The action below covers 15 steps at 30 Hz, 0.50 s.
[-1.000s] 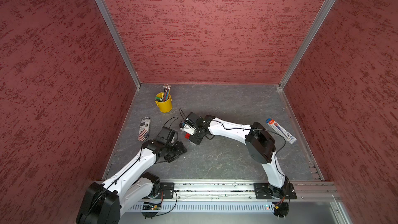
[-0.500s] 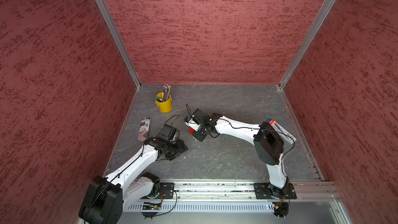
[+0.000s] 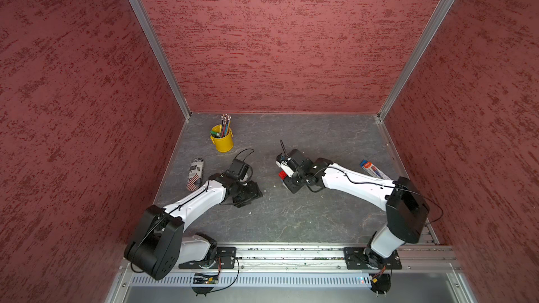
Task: Assemble the letter y with lego
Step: Pick up the lego brick from the center of the board, then place the lego brick at the center of the board.
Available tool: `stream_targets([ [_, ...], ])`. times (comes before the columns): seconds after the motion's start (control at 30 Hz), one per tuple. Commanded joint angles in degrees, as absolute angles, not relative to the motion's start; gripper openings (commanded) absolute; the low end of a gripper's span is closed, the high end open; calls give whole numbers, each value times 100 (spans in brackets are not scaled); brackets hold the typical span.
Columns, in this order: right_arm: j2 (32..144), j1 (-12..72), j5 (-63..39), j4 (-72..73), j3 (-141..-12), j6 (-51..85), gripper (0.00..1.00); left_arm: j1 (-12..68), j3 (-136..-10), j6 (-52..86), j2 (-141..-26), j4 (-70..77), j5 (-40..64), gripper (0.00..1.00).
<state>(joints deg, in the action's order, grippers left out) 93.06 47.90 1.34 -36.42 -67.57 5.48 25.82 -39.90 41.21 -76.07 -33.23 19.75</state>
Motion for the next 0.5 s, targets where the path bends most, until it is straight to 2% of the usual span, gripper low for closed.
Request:
stream_targets([
  [0.0,8802,4622,393,-3501,-6323,1068,26,2711,-4332,3908,-7938,-3065,2100,66],
  [0.2,8148,4245,410,-3384,-5549,1672,27,2884,-4799,3782,-8518,-3025,2160,66],
  [0.47,8184,3745,766,-3396,-5161,2096,27,2975,-5040,3742,-8835,-3003,2182,66],
])
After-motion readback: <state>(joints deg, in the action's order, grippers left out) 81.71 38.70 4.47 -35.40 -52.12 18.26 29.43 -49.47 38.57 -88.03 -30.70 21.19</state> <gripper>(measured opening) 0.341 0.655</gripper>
